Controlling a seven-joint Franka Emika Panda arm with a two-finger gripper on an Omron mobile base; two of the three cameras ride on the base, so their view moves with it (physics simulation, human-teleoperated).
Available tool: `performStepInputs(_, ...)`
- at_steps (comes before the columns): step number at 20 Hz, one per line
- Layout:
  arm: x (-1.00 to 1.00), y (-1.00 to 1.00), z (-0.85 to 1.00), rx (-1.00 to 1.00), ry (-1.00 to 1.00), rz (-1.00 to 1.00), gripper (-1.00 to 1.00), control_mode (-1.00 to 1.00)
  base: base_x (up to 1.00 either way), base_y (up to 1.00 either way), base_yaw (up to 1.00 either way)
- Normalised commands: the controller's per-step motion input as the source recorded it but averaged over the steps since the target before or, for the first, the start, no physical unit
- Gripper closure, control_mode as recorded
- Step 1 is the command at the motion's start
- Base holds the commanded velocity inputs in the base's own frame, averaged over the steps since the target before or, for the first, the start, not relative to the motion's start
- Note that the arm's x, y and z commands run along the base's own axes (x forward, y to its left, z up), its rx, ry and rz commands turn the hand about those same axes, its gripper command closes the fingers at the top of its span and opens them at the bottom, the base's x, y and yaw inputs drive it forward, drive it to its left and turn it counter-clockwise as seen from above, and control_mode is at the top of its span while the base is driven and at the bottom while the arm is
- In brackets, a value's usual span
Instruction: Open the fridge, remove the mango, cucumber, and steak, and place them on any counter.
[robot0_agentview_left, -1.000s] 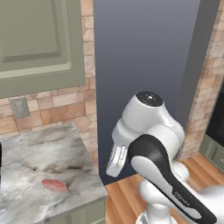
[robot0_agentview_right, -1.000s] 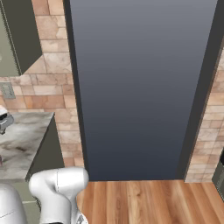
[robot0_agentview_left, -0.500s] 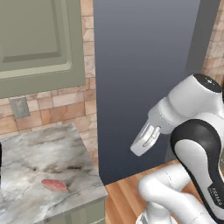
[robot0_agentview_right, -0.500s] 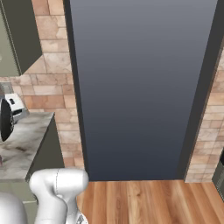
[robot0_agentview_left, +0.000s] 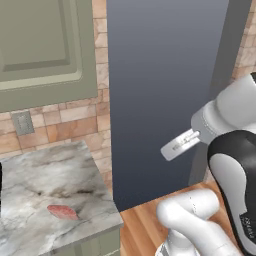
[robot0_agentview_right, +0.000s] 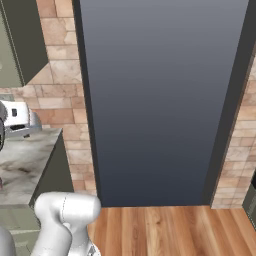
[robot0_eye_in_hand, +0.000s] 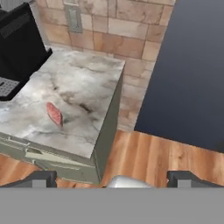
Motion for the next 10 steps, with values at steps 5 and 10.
performStepInputs(5,-0.05,-0.66,0.13,0.03,0.00,-0.18,-1.00,-1.00,0.00,0.00,0.00)
performStepInputs(10,-0.24,-0.40,0.04,0.01,0.00,-0.13,-1.00,-1.00,0.00,0.00,0.00)
